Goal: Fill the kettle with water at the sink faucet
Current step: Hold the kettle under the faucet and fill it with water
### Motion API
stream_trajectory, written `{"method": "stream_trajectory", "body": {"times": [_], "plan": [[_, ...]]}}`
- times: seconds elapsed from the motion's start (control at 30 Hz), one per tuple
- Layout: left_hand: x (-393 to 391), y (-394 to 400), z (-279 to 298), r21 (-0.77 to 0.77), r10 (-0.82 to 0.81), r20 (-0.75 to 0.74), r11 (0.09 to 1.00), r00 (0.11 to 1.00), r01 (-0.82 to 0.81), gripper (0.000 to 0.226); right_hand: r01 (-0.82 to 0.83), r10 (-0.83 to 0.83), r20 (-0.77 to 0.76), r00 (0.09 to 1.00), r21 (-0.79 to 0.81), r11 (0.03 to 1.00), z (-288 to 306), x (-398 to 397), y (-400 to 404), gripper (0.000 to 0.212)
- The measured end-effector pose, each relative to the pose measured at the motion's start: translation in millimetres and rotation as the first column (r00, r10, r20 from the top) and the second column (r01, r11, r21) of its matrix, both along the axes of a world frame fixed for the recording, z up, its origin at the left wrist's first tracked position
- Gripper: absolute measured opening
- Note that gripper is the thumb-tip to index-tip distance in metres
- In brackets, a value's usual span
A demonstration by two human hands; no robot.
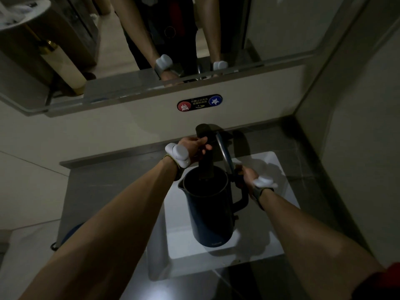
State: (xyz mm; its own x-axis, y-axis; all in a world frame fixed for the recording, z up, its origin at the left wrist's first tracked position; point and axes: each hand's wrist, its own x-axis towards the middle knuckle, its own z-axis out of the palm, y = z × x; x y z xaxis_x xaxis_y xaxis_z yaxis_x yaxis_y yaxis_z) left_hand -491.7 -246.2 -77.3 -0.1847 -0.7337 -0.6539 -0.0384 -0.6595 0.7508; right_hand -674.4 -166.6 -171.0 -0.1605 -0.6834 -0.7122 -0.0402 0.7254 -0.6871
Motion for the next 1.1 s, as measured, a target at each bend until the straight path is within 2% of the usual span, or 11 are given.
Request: {"method": "stream_trajectory", "body": {"times": [0.13,0.27,0.53,0.8,1.1], "plan": [[-1.5,0.8,-2.2,-0.017,-0.014,0.031,1.000,0.999,0.015,0.021,0.069,-0.073,0.095,0.993,0.046,0.997,3.1,2.3,-0.3,0.031],[-1.8,0.0,-3.7,-0.024,-0.003,0.026,1.000,1.000,0.004,0.020,0.130,-0.135,0.118,0.984,0.044,0.990,4.9,7.1,-3.7,0.029],[-3.1,0.5,-3.4,-0.027,-0.002,0.039,1.000,0.999,0.003,0.021,0.112,-0.114,0.092,0.989,0.024,0.993,5.2,3.8,-0.3,0.035],[-4.4,-0.1,-3.8,-0.048,-0.013,0.094,0.999,0.996,0.017,0.028,0.165,-0.168,0.120,0.978,0.039,0.986,5.5,4.2,0.0,0.033],[-2.3,-2.9,-10.1,-0.055,-0.046,0.108,0.997,0.993,0.052,0.033,0.114,-0.118,0.071,0.990,0.052,0.992,7.8,7.4,-3.2,0.030]]}}
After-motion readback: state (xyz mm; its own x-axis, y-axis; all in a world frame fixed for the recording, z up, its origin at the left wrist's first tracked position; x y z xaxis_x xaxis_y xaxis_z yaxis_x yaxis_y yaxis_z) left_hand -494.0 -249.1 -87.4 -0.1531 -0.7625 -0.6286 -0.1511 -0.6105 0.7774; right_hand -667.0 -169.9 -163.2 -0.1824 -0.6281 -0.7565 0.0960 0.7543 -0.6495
